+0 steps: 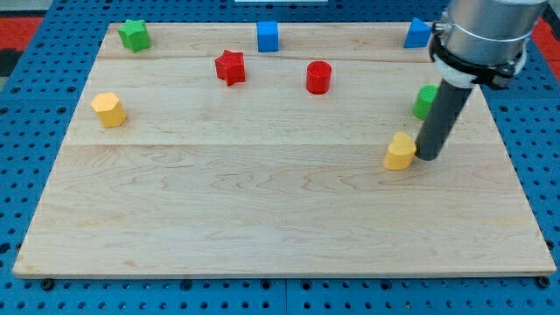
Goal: Move green circle slightly right
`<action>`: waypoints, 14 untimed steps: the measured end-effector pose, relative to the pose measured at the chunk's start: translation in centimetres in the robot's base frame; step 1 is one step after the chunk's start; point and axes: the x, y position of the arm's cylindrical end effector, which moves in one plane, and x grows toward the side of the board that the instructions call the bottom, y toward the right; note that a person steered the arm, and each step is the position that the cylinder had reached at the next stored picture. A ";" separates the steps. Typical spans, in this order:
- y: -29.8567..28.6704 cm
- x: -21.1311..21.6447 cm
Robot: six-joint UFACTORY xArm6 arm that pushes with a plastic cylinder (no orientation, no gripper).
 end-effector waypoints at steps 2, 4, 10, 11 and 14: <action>-2.1 -4.6; -1.9 -9.9; 1.9 -12.3; 1.9 -12.0; 0.3 -11.1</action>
